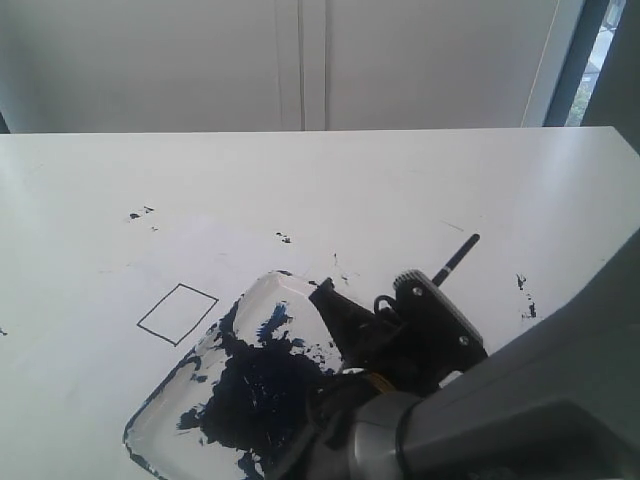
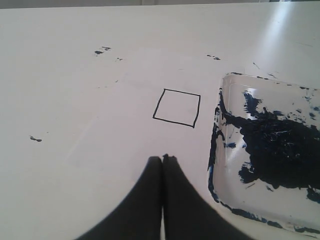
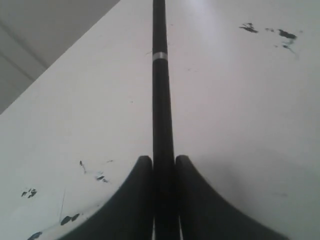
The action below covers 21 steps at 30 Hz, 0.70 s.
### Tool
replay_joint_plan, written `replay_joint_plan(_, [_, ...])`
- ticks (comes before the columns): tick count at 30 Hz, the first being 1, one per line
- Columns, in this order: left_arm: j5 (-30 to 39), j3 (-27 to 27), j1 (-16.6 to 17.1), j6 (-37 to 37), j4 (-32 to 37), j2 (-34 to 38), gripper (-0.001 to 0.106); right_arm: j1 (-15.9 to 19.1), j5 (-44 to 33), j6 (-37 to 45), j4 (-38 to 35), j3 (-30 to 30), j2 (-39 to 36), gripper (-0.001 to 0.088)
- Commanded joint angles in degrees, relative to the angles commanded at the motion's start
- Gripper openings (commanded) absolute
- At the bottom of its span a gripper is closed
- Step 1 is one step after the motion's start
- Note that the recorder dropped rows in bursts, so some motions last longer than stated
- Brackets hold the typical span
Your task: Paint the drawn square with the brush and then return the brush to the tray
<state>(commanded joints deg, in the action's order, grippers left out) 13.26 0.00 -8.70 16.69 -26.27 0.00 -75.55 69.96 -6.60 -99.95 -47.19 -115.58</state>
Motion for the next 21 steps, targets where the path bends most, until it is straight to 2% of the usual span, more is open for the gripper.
replay_joint_plan(4, [0.0,0.0,0.0,0.0,0.0,0.0,0.0,0.0,0.0,-2.0,0.0,1.4,0.0,0.0])
replay_joint_plan(9, [0.0,0.0,0.0,0.0,0.0,0.0,0.0,0.2,0.0,-13.0,0.0,2.6,0.0,0.0])
replay_joint_plan(13, [0.0,0.0,0.0,0.0,0.0,0.0,0.0,0.2,0.0,-13.6,0.0,2.7,-1.3,0.0])
replay_joint_plan(21, [0.0,0.0,0.0,0.0,0.0,0.0,0.0,0.2,0.0,-27.3,0.0,2.7,-5.7,0.0])
